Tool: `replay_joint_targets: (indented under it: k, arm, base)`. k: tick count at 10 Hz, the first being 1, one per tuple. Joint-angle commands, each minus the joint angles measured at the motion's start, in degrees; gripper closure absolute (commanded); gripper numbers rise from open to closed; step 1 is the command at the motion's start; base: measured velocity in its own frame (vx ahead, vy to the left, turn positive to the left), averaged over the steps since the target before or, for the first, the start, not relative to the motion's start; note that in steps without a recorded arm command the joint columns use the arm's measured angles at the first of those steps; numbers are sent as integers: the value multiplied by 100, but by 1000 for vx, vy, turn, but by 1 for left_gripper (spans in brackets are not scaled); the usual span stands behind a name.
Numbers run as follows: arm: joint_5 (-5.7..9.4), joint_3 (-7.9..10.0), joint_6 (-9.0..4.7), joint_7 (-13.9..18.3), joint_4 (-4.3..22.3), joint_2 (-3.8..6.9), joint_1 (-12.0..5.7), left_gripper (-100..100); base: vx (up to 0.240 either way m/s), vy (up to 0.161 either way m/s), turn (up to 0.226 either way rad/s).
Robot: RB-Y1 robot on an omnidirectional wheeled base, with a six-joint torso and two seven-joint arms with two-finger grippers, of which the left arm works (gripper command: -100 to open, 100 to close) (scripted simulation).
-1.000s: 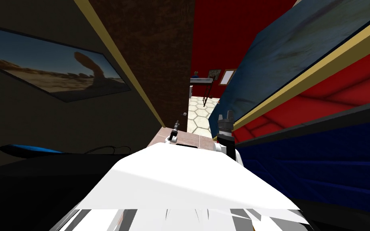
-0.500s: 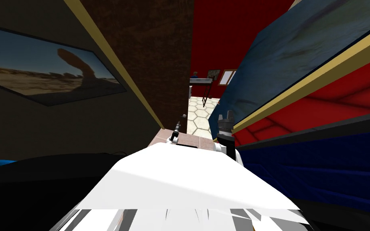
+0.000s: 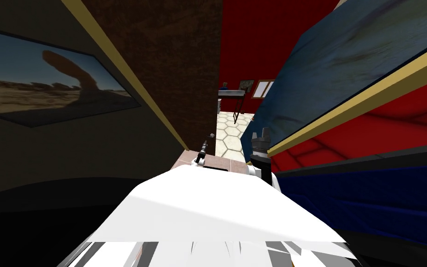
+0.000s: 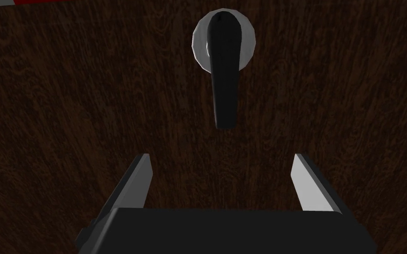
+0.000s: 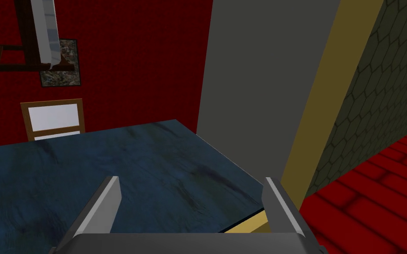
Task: Push the door open
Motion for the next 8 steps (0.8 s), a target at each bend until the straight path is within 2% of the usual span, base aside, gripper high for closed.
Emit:
replay_joint_targets:
  k: [1, 3, 5, 6, 8]
  arm:
    - [4, 14, 29, -5, -32, 113, 21, -100]
    - [10, 30, 20, -5, -17, 146, 20, -100]
    - [19, 51, 9, -5, 2, 111, 18, -100]
    - [22, 60, 4, -5, 11, 64, 17, -100]
    - [30, 81, -7, -4, 29, -119, 16, -100]
  base:
    - [153, -11, -27]
    - [189, -15, -25]
    - [175, -24, -24]
    - [190, -23, -22]
    - [198, -13, -23]
